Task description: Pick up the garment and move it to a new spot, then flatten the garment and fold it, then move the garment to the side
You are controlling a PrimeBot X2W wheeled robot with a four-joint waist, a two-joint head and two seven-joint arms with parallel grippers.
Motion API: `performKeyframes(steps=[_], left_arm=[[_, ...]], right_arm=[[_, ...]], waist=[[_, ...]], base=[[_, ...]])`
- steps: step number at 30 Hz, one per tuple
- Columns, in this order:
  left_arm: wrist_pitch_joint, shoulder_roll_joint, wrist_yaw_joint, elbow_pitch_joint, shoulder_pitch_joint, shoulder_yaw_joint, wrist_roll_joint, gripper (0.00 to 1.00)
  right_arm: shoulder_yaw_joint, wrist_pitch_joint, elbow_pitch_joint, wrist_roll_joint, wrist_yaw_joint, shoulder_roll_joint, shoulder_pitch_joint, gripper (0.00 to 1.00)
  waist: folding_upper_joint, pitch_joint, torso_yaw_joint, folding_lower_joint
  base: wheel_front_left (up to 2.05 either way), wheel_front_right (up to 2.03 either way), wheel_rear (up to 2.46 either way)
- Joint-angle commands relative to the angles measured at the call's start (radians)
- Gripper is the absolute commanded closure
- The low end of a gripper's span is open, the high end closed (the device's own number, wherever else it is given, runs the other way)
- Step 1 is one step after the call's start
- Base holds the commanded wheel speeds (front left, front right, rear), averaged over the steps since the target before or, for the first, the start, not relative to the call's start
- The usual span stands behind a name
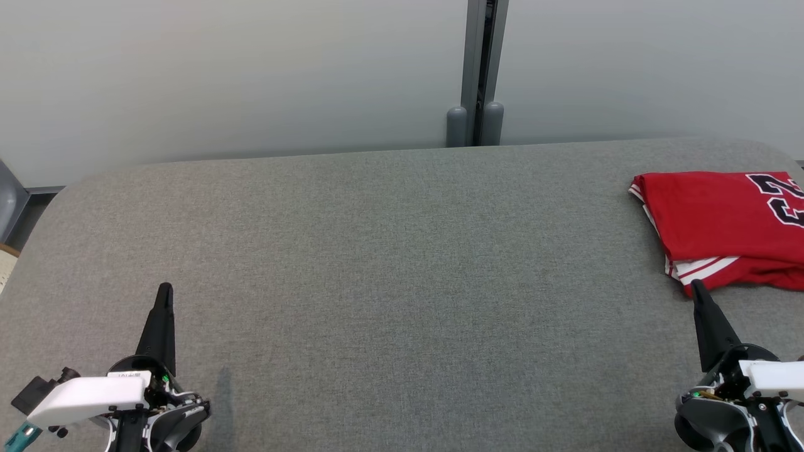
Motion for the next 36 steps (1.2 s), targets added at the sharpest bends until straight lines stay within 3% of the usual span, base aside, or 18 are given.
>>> performKeyframes(steps=[1, 36], left_arm=[[0.003, 0.005, -0.005, -0.003, -0.015, 0.003, -0.002, 1.0], [0.003, 0.005, -0.005, -0.003, -0.015, 0.003, -0.002, 1.0]], right_arm=[[-0.002, 0.004, -0.004, -0.002, 0.0, -0.003, 0.009, 1.0], [-0.005, 0.006, -0.003, -0.005, 0.0, -0.001, 0.009, 1.0]], waist=[[-0.0001, 0.0, 0.0, 0.0], [-0.0001, 0.0, 0.0, 0.0]], base=[[0.0, 0.0, 0.0], [0.0, 0.0, 0.0]])
